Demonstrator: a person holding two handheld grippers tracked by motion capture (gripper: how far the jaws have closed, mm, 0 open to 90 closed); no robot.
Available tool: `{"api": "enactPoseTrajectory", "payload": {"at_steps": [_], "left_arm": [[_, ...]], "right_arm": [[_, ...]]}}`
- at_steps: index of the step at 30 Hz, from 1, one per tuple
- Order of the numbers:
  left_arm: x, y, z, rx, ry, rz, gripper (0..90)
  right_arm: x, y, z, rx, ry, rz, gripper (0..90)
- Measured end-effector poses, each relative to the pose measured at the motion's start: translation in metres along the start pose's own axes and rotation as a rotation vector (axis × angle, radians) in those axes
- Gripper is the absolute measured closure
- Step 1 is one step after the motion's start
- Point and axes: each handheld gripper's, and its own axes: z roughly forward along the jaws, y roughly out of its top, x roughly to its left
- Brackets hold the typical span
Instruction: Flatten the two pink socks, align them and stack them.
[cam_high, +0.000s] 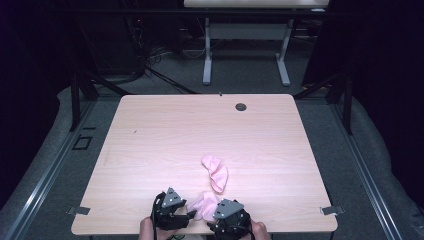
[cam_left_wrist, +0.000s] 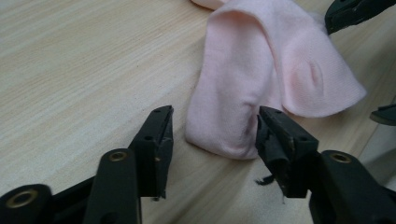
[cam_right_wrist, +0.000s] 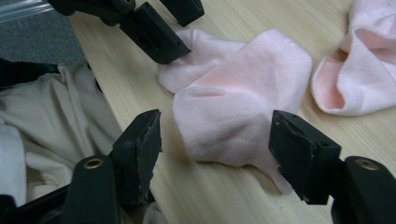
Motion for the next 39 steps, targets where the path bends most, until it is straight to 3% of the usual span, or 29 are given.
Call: {"api": "enactPoseTrajectory", "payload": {"at_steps": [5, 8, 12, 16, 19, 24, 25, 28, 30, 32, 35, 39], "left_arm": [[-0.003, 0.0, 0.001, -0.004, 0.024, 0.006, 63.0], [-0.005, 0.001, 0.002, -0.002, 0.022, 0.027, 71.0], [-0.008, 0.001, 0.003, -0.005, 0.025, 0.05, 80.0], [-0.008, 0.001, 0.003, -0.01, 0.025, 0.063, 83.2], [-0.007, 0.001, 0.003, -0.015, 0.012, 0.055, 83.9], [-0.005, 0.001, 0.002, -0.019, -0.004, 0.044, 84.0], [-0.004, 0.001, 0.002, -0.016, -0.005, 0.048, 84.0], [-0.005, 0.002, 0.003, -0.016, -0.007, 0.04, 83.9], [-0.005, 0.002, 0.003, -0.013, -0.008, 0.04, 83.8], [-0.004, 0.002, 0.003, -0.014, -0.01, 0.04, 83.8], [-0.004, 0.001, 0.003, -0.011, -0.015, 0.044, 83.8], [-0.003, 0.001, 0.004, -0.016, -0.022, 0.033, 83.8]], "right_arm": [[0.005, 0.0, 0.005, 0.003, -0.038, -0.032, 41.8], [0.006, 0.001, 0.006, 0.004, -0.07, -0.038, 51.6], [0.006, 0.0, 0.006, -0.002, -0.075, -0.045, 68.1], [0.001, -0.001, 0.003, -0.03, -0.055, -0.027, 81.7], [-0.007, -0.003, -0.004, -0.061, -0.041, 0.02, 89.4], [-0.024, -0.007, -0.019, -0.118, 0.006, 0.11, 88.5], [-0.024, -0.007, -0.019, -0.119, 0.003, 0.11, 81.6], [-0.019, -0.005, -0.016, -0.111, 0.016, 0.067, 65.0], [-0.011, -0.002, -0.009, -0.084, -0.015, 0.022, 51.5], [-0.006, 0.001, -0.002, -0.048, -0.028, -0.014, 46.8], [-0.004, 0.003, 0.009, 0.002, -0.054, -0.039, 48.7], [-0.003, 0.0, 0.017, 0.019, -0.076, -0.05, 65.8]]}}
